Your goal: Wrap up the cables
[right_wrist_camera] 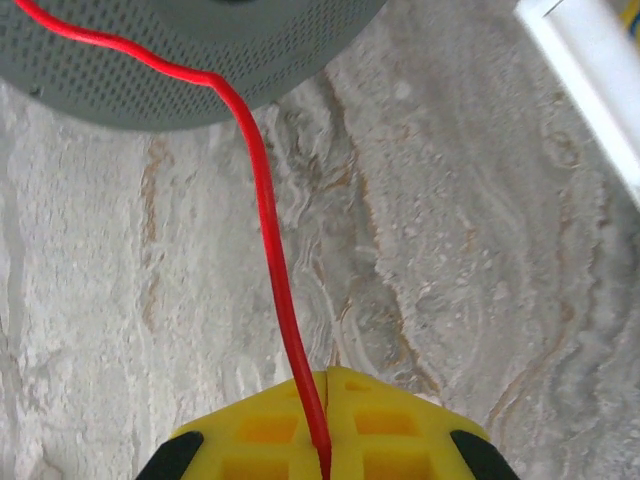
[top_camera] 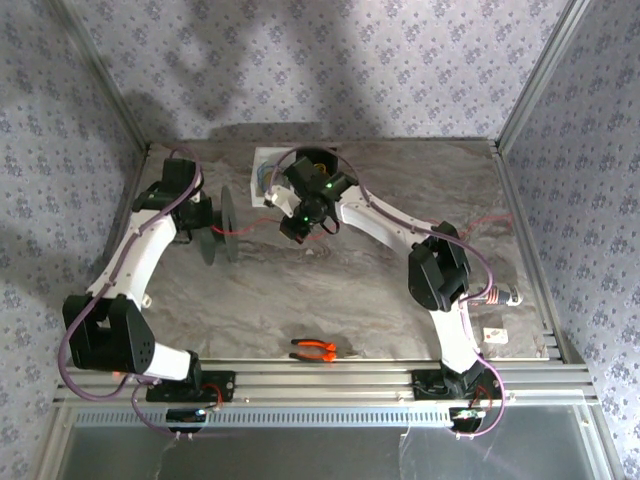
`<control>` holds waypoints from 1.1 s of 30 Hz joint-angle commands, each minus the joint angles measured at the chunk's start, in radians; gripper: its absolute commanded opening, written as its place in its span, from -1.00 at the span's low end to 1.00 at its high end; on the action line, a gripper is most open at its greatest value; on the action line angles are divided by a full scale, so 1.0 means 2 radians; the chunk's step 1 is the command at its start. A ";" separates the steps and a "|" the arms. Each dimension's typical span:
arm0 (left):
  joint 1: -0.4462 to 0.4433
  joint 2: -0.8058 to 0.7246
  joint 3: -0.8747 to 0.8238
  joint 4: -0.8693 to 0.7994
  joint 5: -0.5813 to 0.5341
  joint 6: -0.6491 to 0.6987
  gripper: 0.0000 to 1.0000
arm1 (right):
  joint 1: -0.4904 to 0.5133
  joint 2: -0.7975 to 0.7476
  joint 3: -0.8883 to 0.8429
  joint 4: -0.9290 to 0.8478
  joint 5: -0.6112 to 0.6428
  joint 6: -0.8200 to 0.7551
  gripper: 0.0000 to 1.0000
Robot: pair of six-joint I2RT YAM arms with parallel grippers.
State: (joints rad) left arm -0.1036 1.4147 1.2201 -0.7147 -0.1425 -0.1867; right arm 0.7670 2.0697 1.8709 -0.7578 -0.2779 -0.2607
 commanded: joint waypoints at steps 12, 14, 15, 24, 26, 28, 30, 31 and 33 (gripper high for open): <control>0.011 0.013 0.041 -0.008 0.032 0.012 -0.76 | 0.002 -0.014 0.009 -0.034 0.014 -0.011 -1.00; 0.010 0.015 0.047 -0.014 0.035 0.015 -0.71 | 0.002 -0.009 0.016 -0.038 0.019 -0.008 -1.00; 0.010 0.016 0.050 -0.018 0.036 0.016 -0.68 | 0.002 -0.006 0.020 -0.040 0.022 -0.006 -1.00; 0.011 0.006 0.052 -0.028 0.046 0.016 -0.39 | 0.005 0.004 0.046 -0.044 0.043 0.001 -1.00; 0.011 0.001 0.048 -0.027 0.050 0.015 -0.31 | 0.006 0.007 0.055 -0.047 0.045 0.002 -1.00; 0.013 -0.006 0.044 -0.023 0.056 0.011 -0.25 | 0.007 0.013 0.063 -0.052 0.048 0.002 -1.00; 0.017 -0.013 0.040 -0.020 0.061 0.007 -0.21 | 0.007 0.019 0.070 -0.056 0.050 0.002 -1.00; 0.019 -0.016 0.039 -0.020 0.063 0.006 -0.18 | 0.007 0.021 0.073 -0.058 0.053 0.002 -1.00; 0.022 -0.020 0.038 -0.020 0.066 0.006 -0.15 | 0.007 0.026 0.077 -0.060 0.055 0.003 -1.00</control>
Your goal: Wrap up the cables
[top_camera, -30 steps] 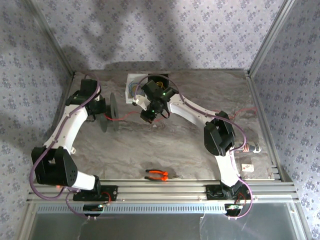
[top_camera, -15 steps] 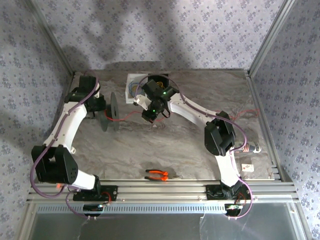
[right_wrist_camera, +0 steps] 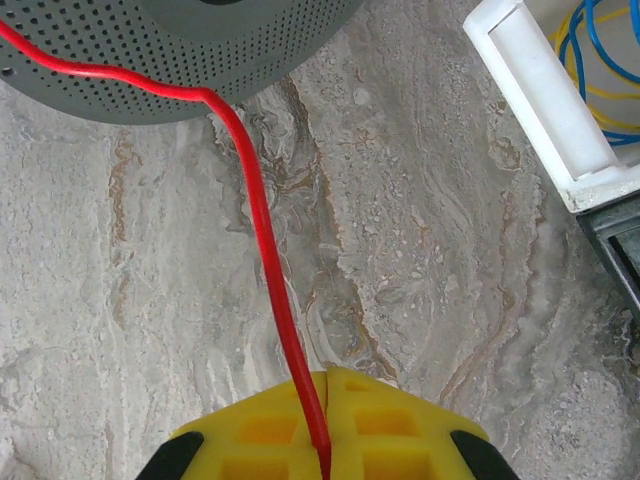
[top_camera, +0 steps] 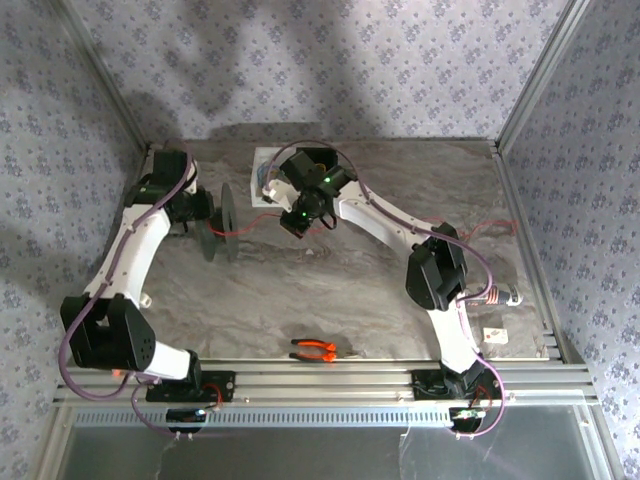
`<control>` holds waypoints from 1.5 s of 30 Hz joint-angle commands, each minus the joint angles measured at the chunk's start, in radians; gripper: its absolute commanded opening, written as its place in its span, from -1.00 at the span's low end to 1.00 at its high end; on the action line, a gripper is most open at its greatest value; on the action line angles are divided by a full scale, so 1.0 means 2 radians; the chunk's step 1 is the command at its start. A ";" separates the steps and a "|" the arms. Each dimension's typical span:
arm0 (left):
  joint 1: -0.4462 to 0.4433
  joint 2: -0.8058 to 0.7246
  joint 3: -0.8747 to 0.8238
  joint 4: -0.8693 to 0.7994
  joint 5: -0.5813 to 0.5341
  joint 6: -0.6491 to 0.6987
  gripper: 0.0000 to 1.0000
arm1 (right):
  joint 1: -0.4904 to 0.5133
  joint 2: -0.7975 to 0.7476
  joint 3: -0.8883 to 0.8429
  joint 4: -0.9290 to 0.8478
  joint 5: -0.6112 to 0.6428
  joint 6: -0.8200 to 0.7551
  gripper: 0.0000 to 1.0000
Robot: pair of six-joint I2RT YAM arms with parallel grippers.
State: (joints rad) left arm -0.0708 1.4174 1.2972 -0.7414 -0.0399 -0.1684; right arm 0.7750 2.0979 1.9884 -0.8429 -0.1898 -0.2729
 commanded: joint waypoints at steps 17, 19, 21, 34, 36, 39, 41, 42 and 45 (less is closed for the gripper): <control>0.020 -0.035 -0.031 0.015 0.071 -0.008 -0.01 | 0.010 0.030 0.052 -0.038 0.023 0.012 -1.00; 0.019 -0.034 -0.035 0.021 0.077 -0.010 -0.01 | 0.010 0.033 0.057 -0.041 0.024 0.011 -1.00; 0.020 -0.034 -0.037 0.024 0.082 -0.011 -0.01 | 0.010 0.036 0.060 -0.043 0.025 0.011 -1.00; 0.020 -0.013 -0.045 0.024 0.078 -0.011 -0.46 | 0.012 0.044 0.076 -0.051 0.025 0.014 -1.00; 0.020 -0.010 -0.046 0.025 0.077 -0.011 -0.47 | 0.012 0.044 0.076 -0.051 0.025 0.014 -1.00; 0.020 -0.006 -0.048 0.026 0.077 -0.011 -0.53 | 0.013 0.045 0.076 -0.050 0.025 0.014 -1.00; 0.020 -0.005 -0.050 0.026 0.078 -0.011 -0.56 | 0.013 0.045 0.076 -0.051 0.025 0.015 -1.00; 0.019 -0.003 -0.050 0.027 0.077 -0.011 -0.57 | 0.014 0.046 0.076 -0.050 0.025 0.015 -1.00; 0.019 0.002 -0.050 0.026 0.076 -0.010 -0.57 | 0.014 0.046 0.077 -0.051 0.025 0.014 -1.00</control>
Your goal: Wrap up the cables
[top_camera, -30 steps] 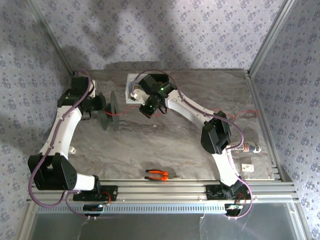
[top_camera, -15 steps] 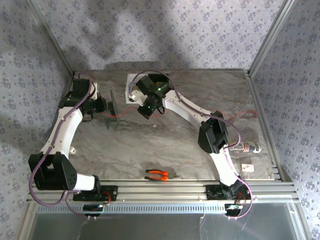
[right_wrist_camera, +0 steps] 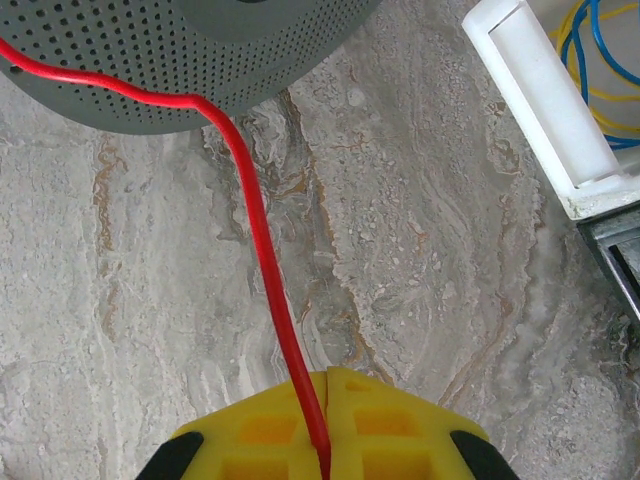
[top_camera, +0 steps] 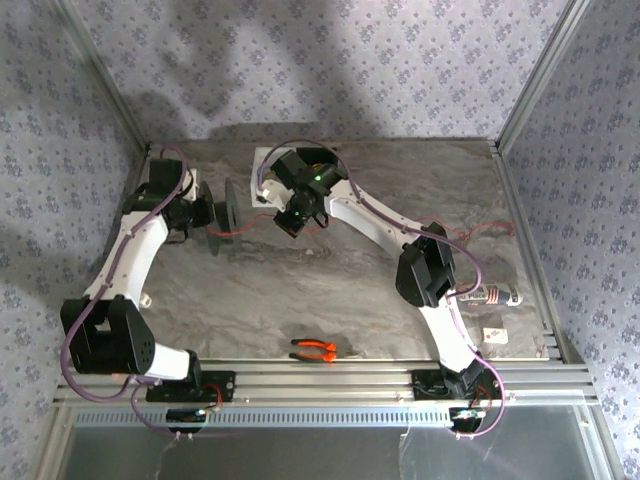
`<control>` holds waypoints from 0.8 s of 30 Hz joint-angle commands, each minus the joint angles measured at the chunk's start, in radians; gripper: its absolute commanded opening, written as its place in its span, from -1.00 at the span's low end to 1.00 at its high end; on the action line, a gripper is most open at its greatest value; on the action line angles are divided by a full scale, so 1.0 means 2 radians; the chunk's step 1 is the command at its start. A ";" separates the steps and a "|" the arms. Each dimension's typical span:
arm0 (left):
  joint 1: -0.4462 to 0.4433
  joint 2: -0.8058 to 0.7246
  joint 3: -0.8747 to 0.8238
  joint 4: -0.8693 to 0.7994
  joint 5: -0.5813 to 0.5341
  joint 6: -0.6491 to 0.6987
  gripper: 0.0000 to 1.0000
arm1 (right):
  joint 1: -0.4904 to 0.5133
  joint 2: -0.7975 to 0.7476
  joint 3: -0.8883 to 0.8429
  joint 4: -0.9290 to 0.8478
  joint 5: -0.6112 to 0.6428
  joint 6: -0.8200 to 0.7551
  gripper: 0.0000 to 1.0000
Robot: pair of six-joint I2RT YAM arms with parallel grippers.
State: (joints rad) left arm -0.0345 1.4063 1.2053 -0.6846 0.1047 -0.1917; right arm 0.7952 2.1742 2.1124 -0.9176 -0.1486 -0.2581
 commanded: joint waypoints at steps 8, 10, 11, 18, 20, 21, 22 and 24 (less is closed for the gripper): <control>0.002 0.022 -0.003 -0.002 0.001 0.004 -0.61 | 0.006 0.009 0.015 -0.013 0.007 0.007 -1.00; 0.002 0.025 -0.004 -0.003 0.001 0.004 -0.66 | 0.006 0.010 0.015 -0.013 0.006 0.007 -1.00; 0.002 0.026 -0.004 -0.003 0.000 0.004 -0.69 | 0.006 0.010 0.015 -0.013 0.006 0.007 -1.00; 0.002 0.030 -0.001 -0.004 -0.002 0.005 -0.88 | 0.008 0.010 0.017 -0.014 0.004 0.007 -1.00; 0.001 0.031 0.000 -0.006 -0.003 0.005 -0.89 | 0.008 0.010 0.018 -0.013 0.004 0.006 -1.00; 0.002 0.031 0.001 -0.006 -0.002 0.006 -0.88 | 0.009 0.010 0.018 -0.014 0.004 0.006 -1.00; 0.001 0.031 0.002 -0.008 -0.003 0.007 -0.87 | 0.009 0.010 0.019 -0.014 0.005 0.006 -1.00; 0.001 0.031 0.004 -0.010 -0.002 0.008 -0.77 | 0.010 0.009 0.019 -0.012 0.008 0.004 -1.00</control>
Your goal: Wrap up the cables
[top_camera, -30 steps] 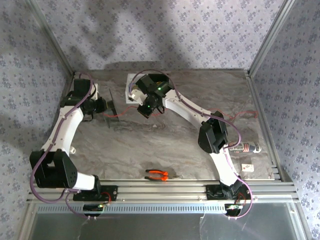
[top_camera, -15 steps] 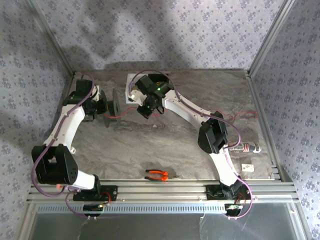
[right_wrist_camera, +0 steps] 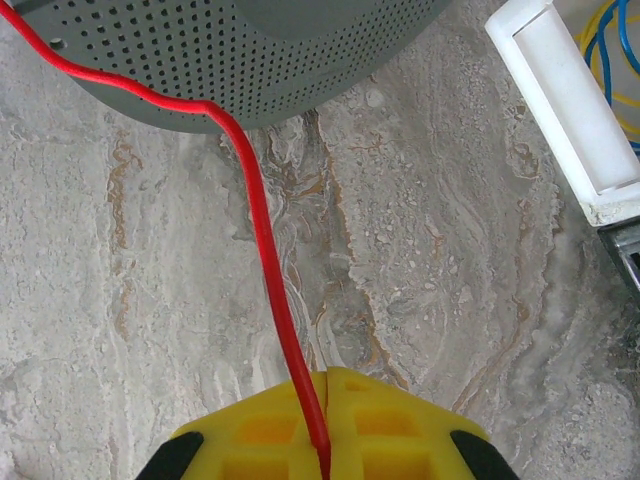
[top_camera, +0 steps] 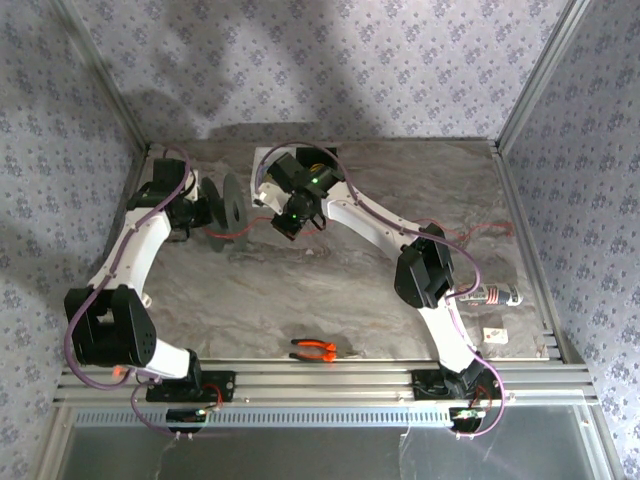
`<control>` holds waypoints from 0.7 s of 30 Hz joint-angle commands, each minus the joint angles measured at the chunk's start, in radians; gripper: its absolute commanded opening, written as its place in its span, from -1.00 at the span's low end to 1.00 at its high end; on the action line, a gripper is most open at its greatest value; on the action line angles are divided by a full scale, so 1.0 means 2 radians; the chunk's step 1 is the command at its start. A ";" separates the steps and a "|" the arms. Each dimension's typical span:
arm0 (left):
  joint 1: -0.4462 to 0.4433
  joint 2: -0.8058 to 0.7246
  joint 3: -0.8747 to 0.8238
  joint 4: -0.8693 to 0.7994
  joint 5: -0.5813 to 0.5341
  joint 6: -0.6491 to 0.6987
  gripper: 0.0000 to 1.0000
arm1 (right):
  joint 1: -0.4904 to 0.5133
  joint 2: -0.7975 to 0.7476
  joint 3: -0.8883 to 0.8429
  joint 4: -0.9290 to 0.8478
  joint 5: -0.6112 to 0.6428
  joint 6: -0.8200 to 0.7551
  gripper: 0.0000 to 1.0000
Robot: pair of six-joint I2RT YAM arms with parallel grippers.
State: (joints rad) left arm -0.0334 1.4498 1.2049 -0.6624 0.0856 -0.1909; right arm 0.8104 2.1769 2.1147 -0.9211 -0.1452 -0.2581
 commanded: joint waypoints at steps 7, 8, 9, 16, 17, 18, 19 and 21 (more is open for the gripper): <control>0.000 0.004 0.022 -0.040 0.012 0.018 -0.54 | 0.013 -0.027 -0.016 0.038 0.046 -0.014 -1.00; 0.000 0.003 0.025 -0.044 0.013 0.020 -0.54 | 0.015 -0.032 -0.022 0.046 0.057 -0.016 -1.00; 0.000 0.001 0.028 -0.046 0.013 0.022 -0.52 | 0.017 -0.036 -0.027 0.052 0.066 -0.019 -1.00; -0.002 -0.001 0.047 -0.062 0.013 0.031 -0.53 | 0.022 -0.060 -0.053 0.085 0.077 -0.029 -1.00; -0.002 -0.001 0.050 -0.065 0.011 0.032 -0.53 | 0.022 -0.061 -0.054 0.085 0.077 -0.030 -1.00; -0.004 -0.001 0.053 -0.068 0.008 0.034 -0.53 | 0.023 -0.062 -0.056 0.086 0.077 -0.030 -1.00; -0.004 0.000 0.055 -0.071 0.006 0.035 -0.53 | 0.023 -0.064 -0.058 0.088 0.078 -0.031 -1.00; -0.006 0.001 0.060 -0.076 0.002 0.038 -0.52 | 0.024 -0.067 -0.064 0.091 0.084 -0.032 -1.00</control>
State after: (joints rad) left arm -0.0357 1.4609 1.2816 -0.7677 0.0929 -0.1383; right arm 0.8497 2.0869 2.0056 -0.7586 -0.0067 -0.3050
